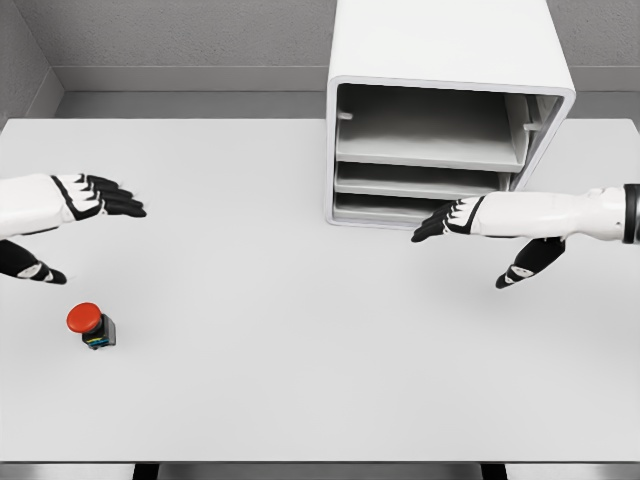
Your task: Slide open multi-storey tabletop storage cabinets and put open load switch and slide close multi-storey tabletop storage cabinets
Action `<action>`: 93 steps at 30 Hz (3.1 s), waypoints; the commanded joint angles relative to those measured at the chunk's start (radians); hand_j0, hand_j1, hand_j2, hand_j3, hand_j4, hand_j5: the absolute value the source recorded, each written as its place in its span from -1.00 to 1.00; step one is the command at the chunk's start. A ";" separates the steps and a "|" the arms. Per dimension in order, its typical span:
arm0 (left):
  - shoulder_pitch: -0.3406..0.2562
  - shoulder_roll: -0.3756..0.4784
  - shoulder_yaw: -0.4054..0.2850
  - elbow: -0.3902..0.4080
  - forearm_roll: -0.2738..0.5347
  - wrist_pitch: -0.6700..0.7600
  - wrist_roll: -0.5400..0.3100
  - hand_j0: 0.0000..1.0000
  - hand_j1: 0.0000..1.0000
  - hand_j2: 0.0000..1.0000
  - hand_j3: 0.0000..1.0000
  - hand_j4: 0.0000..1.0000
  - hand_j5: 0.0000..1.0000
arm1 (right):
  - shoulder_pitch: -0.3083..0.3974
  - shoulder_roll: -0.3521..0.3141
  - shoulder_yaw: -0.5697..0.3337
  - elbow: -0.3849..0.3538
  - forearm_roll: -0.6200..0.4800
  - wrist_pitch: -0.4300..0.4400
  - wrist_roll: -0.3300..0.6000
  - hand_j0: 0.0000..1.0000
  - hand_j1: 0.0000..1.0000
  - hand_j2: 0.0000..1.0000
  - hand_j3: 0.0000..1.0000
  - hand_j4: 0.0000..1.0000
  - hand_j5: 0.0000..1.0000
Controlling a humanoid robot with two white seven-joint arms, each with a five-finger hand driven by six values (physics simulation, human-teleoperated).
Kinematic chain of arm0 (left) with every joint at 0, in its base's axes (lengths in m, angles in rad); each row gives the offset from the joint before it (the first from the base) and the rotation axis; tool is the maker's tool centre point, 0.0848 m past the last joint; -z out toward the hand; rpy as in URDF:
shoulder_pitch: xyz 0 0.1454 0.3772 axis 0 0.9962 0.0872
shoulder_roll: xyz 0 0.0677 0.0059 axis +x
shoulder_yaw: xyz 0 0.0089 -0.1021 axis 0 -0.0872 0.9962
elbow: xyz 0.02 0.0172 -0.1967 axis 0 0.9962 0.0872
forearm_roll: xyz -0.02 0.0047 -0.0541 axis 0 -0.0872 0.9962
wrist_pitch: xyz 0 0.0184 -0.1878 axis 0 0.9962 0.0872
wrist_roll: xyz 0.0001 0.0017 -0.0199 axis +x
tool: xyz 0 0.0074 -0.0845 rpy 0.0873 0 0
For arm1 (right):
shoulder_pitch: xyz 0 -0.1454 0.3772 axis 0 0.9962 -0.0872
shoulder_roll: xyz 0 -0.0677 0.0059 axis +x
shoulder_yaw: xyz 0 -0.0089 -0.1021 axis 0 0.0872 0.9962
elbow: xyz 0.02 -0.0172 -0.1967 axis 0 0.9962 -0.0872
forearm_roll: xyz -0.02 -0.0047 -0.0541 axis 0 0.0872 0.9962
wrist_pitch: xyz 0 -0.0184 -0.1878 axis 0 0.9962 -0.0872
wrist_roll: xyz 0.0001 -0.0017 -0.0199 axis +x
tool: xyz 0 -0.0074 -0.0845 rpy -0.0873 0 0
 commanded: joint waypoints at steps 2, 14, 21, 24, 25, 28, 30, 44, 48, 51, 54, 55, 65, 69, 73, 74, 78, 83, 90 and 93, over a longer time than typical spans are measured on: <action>-0.015 -0.019 -0.002 -0.003 -0.012 0.003 -0.004 1.00 1.00 1.00 1.00 1.00 1.00 | -0.005 0.000 -0.003 0.005 -0.006 0.003 0.000 1.00 1.00 1.00 1.00 1.00 1.00; 0.071 0.080 -0.036 0.008 -0.042 0.003 -0.004 1.00 1.00 1.00 1.00 1.00 1.00 | -0.074 0.063 -0.020 0.018 -0.009 0.003 0.000 1.00 1.00 1.00 1.00 1.00 1.00; 0.186 0.041 -0.048 0.008 -0.043 0.003 0.071 1.00 1.00 1.00 1.00 1.00 1.00 | -0.130 0.106 -0.018 0.021 -0.012 0.242 0.000 1.00 1.00 1.00 1.00 1.00 1.00; 0.193 0.039 -0.048 0.011 -0.043 0.003 0.082 1.00 1.00 1.00 1.00 1.00 1.00 | -0.143 0.107 -0.009 0.019 -0.011 0.297 0.000 1.00 1.00 1.00 1.00 1.00 1.00; 0.193 0.034 -0.048 0.020 -0.046 0.003 0.082 1.00 1.00 1.00 1.00 1.00 1.00 | -0.149 0.111 -0.004 0.019 -0.011 0.311 0.000 1.00 1.00 1.00 1.00 1.00 1.00; 0.198 0.022 -0.050 0.038 -0.062 0.003 0.083 1.00 1.00 1.00 1.00 1.00 1.00 | -0.152 0.126 0.000 0.024 -0.008 0.340 0.000 1.00 1.00 1.00 1.00 1.00 1.00; 0.199 -0.008 -0.050 0.070 -0.106 0.003 0.083 1.00 1.00 1.00 1.00 1.00 1.00 | -0.178 0.147 0.032 0.051 -0.006 0.345 0.000 1.00 1.00 1.00 1.00 1.00 1.00; 0.199 -0.047 -0.050 0.078 -0.183 0.003 0.083 1.00 1.00 1.00 1.00 1.00 1.00 | -0.186 0.157 0.068 0.061 0.073 0.348 0.000 1.00 1.00 1.00 1.00 1.00 1.00; 0.206 -0.048 -0.050 0.116 -0.186 0.003 0.083 1.00 1.00 1.00 1.00 1.00 1.00 | -0.186 0.155 0.075 0.051 0.075 0.293 0.000 1.00 1.00 1.00 1.00 1.00 1.00; 0.207 -0.061 -0.056 0.126 -0.206 0.003 0.083 1.00 1.00 1.00 1.00 1.00 1.00 | -0.186 0.154 0.075 0.048 0.075 0.261 0.000 1.00 1.00 1.00 1.00 1.00 1.00; 0.207 -0.073 -0.065 0.124 -0.207 0.003 0.083 1.00 1.00 1.00 1.00 1.00 1.00 | -0.187 0.147 0.075 0.036 0.075 0.227 0.000 1.00 1.00 1.00 1.00 1.00 1.00; 0.207 -0.073 -0.068 0.124 -0.206 0.003 0.083 1.00 1.00 1.00 1.00 1.00 1.00 | -0.189 0.146 0.075 0.024 0.075 0.227 0.000 1.00 1.00 1.00 1.00 1.00 1.00; 0.207 -0.071 -0.071 0.124 -0.207 0.003 0.086 0.38 0.38 0.38 0.38 0.38 0.38 | -0.170 0.057 0.075 -0.059 0.069 0.020 0.000 1.00 1.00 1.00 1.00 1.00 1.00; 0.207 -0.068 -0.073 0.127 -0.207 0.003 0.112 0.08 0.08 0.08 0.08 0.08 0.08 | -0.152 0.032 0.075 -0.076 0.069 0.003 0.000 1.00 1.00 1.00 1.00 1.00 1.00; 0.207 -0.065 -0.079 0.132 -0.206 0.003 0.112 0.00 0.00 0.00 0.00 0.00 0.00 | -0.146 0.011 0.072 -0.082 0.054 0.003 0.000 1.00 1.00 1.00 1.00 1.00 1.00; 0.207 -0.065 -0.079 0.132 -0.206 0.003 0.112 -0.02 -0.02 -0.02 -0.02 -0.02 -0.02 | -0.146 0.009 0.072 -0.084 0.046 0.003 0.000 1.00 1.00 1.00 1.00 1.00 1.00; 0.207 -0.059 -0.074 0.103 -0.198 0.003 0.112 -0.13 -0.13 -0.13 -0.13 -0.13 -0.13 | -0.147 -0.006 0.069 -0.085 -0.019 0.003 0.000 1.00 1.00 1.00 1.00 1.00 1.00; 0.198 -0.044 -0.047 0.027 -0.166 0.003 0.114 -0.15 -0.15 -0.15 -0.15 -0.15 -0.15 | -0.146 -0.011 0.074 -0.084 -0.039 0.003 0.000 1.00 1.00 1.00 1.00 1.00 1.00; 0.143 -0.027 0.004 -0.003 -0.117 0.003 0.114 -0.15 -0.15 -0.15 -0.15 -0.15 -0.15 | -0.129 0.025 0.078 -0.081 -0.039 0.118 0.000 1.00 1.00 1.00 1.00 1.00 1.00; 0.107 -0.028 0.002 -0.003 -0.108 0.003 0.114 -0.15 -0.15 -0.15 -0.15 -0.15 -0.15 | -0.133 0.025 0.077 -0.081 -0.043 0.213 0.000 1.00 1.00 1.00 1.00 1.00 1.00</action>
